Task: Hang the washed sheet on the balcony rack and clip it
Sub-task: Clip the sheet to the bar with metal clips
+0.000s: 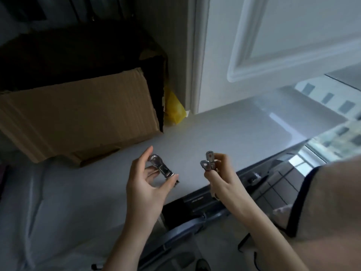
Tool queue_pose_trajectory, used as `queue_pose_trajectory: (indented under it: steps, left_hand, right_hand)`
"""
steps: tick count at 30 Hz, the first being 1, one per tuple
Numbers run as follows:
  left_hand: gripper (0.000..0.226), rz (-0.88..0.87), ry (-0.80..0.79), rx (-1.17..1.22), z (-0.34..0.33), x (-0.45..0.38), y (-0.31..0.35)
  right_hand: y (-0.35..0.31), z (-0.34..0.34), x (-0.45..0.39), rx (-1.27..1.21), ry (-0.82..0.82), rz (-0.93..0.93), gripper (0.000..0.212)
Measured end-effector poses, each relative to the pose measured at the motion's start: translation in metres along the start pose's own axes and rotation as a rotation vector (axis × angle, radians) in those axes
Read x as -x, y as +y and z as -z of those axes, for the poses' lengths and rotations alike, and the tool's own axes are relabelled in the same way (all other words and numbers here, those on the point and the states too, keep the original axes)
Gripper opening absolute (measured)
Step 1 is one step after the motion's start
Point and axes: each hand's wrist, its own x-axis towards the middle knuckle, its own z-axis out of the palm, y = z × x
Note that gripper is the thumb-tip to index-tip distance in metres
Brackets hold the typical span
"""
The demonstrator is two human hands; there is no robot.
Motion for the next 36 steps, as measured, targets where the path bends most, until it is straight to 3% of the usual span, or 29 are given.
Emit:
queue_pose_trajectory:
  steps: [10,18,24,31,36]
  left_hand:
    - [0.079,-0.026,-0.35,0.099,-0.023,0.029,0.018]
    - [0.073,0.025,-0.624,0.199,-0.054,0.069,0.043]
    - [0.068,-0.046,-0.732,0.189,-0.089,0.113,0.071]
    - [0.065,-0.119,-0.768,0.216,-0.131,0.186,0.105]
    - [0.079,-0.163,-0.826,0.223,-0.16,0.241,0.129]
  right_hand:
    - [0.027,0.0,0.078,0.069,0.386,-0.036,0.056]
    - [0.037,0.03,0.149,0.113,0.552,-0.088,0.044]
    - [0.046,0.065,0.209,0.148,0.738,-0.02,0.043]
    - [0.045,0.12,0.296,0.138,0.842,-0.011,0.055]
    - [0.046,0.155,0.359,0.212,0.86,-0.026,0.058]
